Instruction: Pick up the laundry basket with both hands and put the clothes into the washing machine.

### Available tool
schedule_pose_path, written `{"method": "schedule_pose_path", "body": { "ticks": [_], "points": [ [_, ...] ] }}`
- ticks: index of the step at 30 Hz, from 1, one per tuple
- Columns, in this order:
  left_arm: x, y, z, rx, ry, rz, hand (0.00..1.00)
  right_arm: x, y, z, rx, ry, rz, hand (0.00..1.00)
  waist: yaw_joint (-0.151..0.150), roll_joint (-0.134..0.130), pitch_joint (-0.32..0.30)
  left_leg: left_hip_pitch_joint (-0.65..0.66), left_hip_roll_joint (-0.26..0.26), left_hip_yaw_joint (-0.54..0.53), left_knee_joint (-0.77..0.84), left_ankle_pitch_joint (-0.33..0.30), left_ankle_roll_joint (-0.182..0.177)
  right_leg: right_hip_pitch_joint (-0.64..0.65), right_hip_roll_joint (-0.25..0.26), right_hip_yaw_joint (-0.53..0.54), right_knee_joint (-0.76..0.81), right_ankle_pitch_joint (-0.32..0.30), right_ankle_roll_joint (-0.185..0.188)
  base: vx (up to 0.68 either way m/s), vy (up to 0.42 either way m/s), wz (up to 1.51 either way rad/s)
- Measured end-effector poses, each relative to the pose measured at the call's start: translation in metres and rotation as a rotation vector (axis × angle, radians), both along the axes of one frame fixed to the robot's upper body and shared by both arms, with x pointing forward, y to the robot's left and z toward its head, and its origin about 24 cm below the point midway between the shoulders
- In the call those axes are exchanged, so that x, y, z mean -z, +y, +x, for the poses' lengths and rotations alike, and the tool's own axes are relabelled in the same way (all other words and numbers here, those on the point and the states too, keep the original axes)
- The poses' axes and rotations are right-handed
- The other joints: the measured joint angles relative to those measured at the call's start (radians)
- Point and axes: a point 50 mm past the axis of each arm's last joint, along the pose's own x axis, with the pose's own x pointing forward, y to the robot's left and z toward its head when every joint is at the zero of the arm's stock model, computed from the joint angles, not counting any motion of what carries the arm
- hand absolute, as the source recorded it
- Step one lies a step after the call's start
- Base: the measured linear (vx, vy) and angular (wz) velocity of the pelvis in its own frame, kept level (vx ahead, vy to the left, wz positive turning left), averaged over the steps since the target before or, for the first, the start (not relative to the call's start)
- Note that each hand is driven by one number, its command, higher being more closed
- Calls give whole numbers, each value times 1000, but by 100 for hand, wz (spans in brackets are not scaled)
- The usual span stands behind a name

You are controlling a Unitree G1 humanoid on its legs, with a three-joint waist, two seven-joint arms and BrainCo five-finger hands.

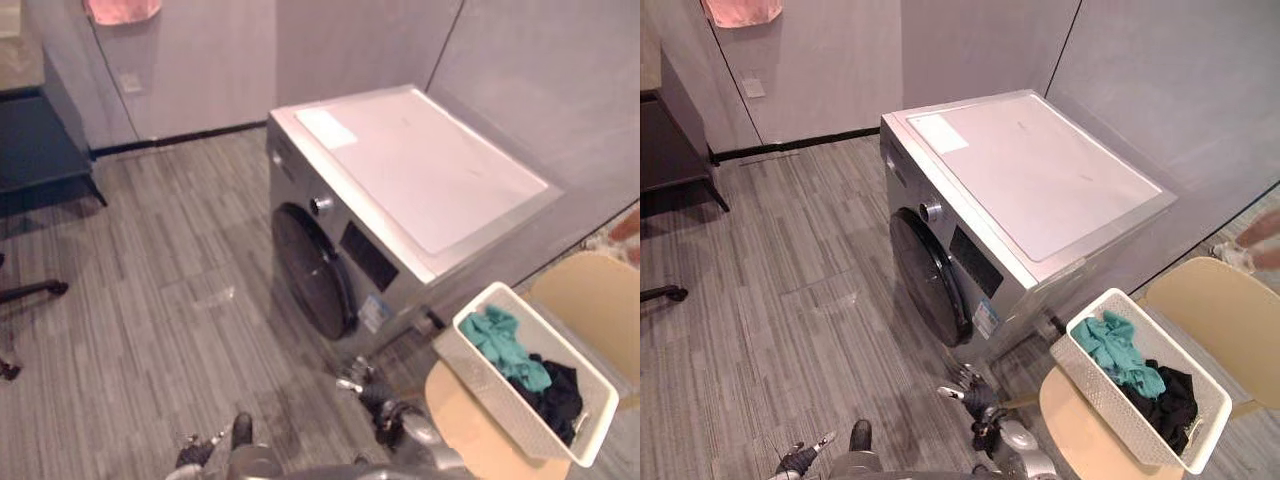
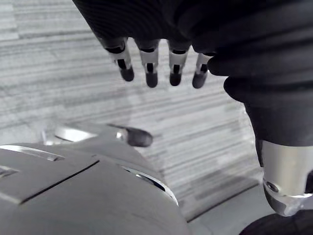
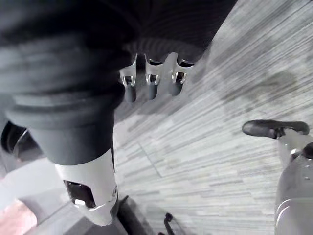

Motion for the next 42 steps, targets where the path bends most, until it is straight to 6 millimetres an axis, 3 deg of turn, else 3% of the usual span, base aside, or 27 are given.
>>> {"method": "schedule_pose_path", "body": {
  "ticks": [4,10,14,19,28,32,36,39,40,42],
  "points": [
    [2,-6,-4,-28,3,-18,0,-29,15,30,-33,-131,59,0,13,11,8,-4,0,-4,0,-2,4,0,0,-4,-3,0,0,-20,-20,3],
    [2,-4,-7,-82,5,-8,0,-63,28,63,2,-262,142,0,53,-11,36,-13,-1,-6,0,-2,4,-2,-3,-7,-12,0,0,-3,-5,1],
    [2,-2,-10,-91,9,-6,0,-75,10,81,122,-307,125,0,62,-24,50,-21,-7,-9,0,-3,3,-3,-9,-14,-12,0,1,3,-14,4],
    [1,-4,-6,-89,-9,-7,0,-89,-20,100,290,-380,81,0,61,-19,53,-26,-7,-15,0,-4,2,-4,-10,-23,-13,0,1,-10,-15,3],
    [-2,-7,4,-68,-51,-6,0,-89,-35,103,292,-426,-96,0,73,-2,68,-57,-19,-26,0,-3,3,-26,-22,-35,-13,-6,7,-12,-16,4],
    [-8,-9,19,-17,-113,10,0,-90,-49,106,311,-447,-207,0,79,8,96,-96,-29,-52,0,5,14,-49,-28,-59,-8,-6,9,-19,-16,17],
    [-12,-13,32,26,-154,14,0,-100,-63,128,345,-464,-269,0,80,26,162,-153,-36,-68,6,27,27,-112,-28,-60,27,-2,16,-63,-8,12],
    [-16,-11,40,45,-185,21,0,-118,-65,144,341,-544,-318,0,58,31,219,-204,-42,-90,7,42,38,-159,-29,-64,42,8,28,-120,16,13],
    [-18,-14,46,74,-203,22,0,-129,-69,157,334,-567,-349,0,54,40,237,-228,-44,-98,7,44,41,-178,-29,-70,41,15,33,-179,29,26],
    [-25,-20,66,110,-265,15,0,-152,-84,185,347,-566,-433,0,61,83,280,-273,-49,-116,4,43,40,-202,-30,-99,38,24,38,-203,45,44]
  ]
}}
